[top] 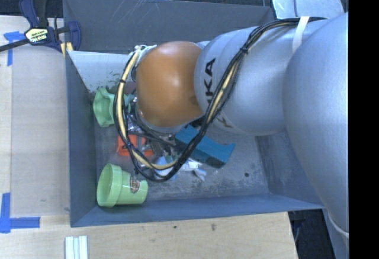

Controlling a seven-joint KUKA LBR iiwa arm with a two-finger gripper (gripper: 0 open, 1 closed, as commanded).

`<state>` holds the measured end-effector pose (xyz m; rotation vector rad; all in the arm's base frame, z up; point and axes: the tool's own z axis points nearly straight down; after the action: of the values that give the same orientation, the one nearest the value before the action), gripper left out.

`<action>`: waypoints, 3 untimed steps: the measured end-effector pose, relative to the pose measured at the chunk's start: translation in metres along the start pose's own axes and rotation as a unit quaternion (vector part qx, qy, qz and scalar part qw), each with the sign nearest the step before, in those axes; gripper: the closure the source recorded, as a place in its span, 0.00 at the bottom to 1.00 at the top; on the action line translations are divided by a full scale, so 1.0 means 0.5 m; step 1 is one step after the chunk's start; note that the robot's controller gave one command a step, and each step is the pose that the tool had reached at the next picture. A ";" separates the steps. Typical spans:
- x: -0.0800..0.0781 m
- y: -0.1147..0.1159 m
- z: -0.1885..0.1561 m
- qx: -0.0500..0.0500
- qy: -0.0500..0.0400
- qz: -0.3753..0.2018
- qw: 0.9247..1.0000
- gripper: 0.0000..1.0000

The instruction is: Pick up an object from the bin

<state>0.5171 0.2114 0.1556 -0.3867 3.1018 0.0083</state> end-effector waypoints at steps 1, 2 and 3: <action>-0.016 -0.101 0.034 0.001 0.001 -0.036 0.999 0.00; -0.061 -0.134 0.065 0.000 -0.002 0.010 1.000 1.00; -0.061 -0.134 0.065 0.000 -0.002 0.011 1.000 0.00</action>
Offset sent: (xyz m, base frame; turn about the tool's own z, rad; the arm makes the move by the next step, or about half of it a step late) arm 0.0454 -0.0568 -0.0326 0.0196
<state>0.5636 0.1542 0.1233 -0.3532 3.1018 0.0102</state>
